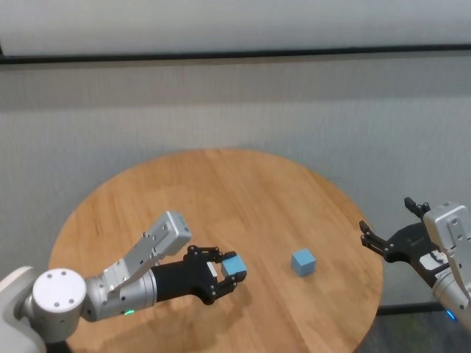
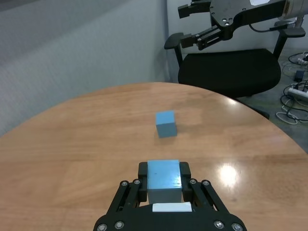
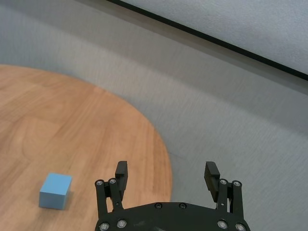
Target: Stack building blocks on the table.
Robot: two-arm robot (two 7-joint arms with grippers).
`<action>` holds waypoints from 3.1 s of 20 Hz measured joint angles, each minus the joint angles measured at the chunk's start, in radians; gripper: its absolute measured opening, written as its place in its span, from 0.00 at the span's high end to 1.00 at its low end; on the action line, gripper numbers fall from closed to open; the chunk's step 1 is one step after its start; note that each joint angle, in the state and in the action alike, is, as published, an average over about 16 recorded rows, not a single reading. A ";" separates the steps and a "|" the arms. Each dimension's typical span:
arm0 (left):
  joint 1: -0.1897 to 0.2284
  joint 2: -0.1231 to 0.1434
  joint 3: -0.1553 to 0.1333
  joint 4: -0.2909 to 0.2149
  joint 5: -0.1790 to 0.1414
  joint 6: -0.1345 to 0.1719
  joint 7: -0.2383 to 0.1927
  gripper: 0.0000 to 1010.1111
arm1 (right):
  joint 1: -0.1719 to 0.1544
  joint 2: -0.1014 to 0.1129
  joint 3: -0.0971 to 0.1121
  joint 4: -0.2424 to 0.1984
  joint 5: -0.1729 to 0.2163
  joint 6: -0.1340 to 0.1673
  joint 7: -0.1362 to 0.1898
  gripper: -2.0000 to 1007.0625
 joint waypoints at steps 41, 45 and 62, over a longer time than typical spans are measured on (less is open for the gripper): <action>-0.086 -0.127 -0.022 0.288 0.044 -0.074 -0.009 0.55 | 0.000 0.000 0.000 0.000 0.000 0.000 0.000 0.00; -0.089 -0.127 -0.028 0.296 0.044 -0.073 -0.010 0.47 | 0.000 0.000 0.000 0.000 0.000 0.000 0.000 0.00; 0.024 0.020 -0.116 0.014 0.003 0.015 0.061 0.04 | 0.000 0.000 0.000 0.000 0.000 0.000 0.000 0.00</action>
